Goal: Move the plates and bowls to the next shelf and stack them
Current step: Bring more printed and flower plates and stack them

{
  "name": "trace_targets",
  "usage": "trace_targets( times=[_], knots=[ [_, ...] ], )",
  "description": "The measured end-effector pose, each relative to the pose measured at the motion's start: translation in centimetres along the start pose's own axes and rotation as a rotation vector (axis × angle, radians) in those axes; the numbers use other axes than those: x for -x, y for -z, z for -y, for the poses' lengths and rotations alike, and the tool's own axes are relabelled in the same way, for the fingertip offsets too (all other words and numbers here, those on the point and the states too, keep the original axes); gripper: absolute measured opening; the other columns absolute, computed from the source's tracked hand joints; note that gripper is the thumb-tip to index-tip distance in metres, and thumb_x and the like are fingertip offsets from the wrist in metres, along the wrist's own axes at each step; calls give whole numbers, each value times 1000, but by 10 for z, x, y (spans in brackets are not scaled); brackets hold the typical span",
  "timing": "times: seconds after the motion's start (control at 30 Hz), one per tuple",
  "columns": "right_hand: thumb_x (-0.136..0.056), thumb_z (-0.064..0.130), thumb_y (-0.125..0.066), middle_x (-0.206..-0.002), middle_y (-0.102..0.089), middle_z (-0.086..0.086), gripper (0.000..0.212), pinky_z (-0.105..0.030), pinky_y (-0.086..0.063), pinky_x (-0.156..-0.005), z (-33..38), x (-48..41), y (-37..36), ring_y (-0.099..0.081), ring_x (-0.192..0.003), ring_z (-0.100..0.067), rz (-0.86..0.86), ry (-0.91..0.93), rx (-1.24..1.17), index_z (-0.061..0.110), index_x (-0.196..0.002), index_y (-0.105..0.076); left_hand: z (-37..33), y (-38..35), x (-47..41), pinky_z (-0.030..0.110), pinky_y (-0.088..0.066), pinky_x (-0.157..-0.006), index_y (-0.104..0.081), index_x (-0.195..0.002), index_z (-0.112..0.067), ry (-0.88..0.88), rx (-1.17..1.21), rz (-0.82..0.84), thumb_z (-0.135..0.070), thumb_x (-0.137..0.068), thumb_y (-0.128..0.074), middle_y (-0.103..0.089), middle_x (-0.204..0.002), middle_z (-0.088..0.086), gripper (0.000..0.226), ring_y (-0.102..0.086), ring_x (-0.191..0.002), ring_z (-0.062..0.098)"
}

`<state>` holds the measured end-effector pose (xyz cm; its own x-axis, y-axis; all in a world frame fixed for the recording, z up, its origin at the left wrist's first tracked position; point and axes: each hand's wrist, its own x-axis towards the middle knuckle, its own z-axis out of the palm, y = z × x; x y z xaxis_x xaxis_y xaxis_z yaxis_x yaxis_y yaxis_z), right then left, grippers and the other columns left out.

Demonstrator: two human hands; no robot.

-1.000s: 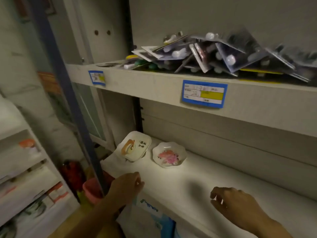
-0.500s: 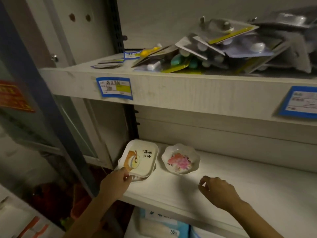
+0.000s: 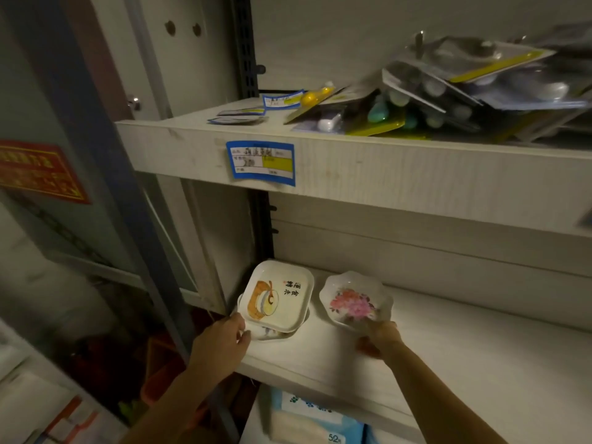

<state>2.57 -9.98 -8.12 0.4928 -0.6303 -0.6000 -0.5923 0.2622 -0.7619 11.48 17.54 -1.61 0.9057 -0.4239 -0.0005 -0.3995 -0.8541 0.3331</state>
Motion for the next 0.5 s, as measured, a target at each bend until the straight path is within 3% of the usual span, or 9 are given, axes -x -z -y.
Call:
trace_targets(
  times=[0.07,0.13,0.27,0.4,0.5],
  knots=[
    [-74,32,-75,-70,-64,-19,63,-39,-59,-56,-2,-5,-5,-61,-42,-22,-47,-1,-22,-3,-118,-46,1,0,1,19,-43,-83,-54,-112,-21,6,7,-3,-33,-93,-46,-64,-111,-5,24,-58,-96,7],
    [-78,31,-72,-69,-63,-17,60,-41,-59,-62,-1,-3,-5,-62,-49,-24,-82,7,-31,-4,-119,-46,4,0,-4,19,-43,-83,-55,-111,-20,10,32,-12,-33,-92,-47,-64,-110,-4,24,-57,-95,7],
    [-81,30,-69,-78,-62,-16,54,-27,-54,-41,-6,13,7,-61,-55,-24,-87,70,42,-7,-116,-47,4,0,-21,20,-43,-82,-54,-111,-17,25,103,-9,-29,-93,-48,-64,-112,0,23,-56,-93,8],
    [-87,34,-60,-88,-68,-22,48,-37,-59,-64,-17,41,35,-67,-68,-29,-92,123,76,-5,-114,-50,-4,-7,-50,30,-48,-87,-50,-117,-10,11,188,11,-24,-92,-51,-58,-118,6,29,-57,-108,21],
    [-93,25,-52,-75,-67,-18,31,-32,-56,-58,-21,73,59,-65,-64,-25,-95,161,71,0,-109,-41,-4,-13,-81,36,-48,-94,-49,-119,-5,40,155,-29,-25,-90,-53,-53,-122,14,35,-51,-113,26]
  ],
)
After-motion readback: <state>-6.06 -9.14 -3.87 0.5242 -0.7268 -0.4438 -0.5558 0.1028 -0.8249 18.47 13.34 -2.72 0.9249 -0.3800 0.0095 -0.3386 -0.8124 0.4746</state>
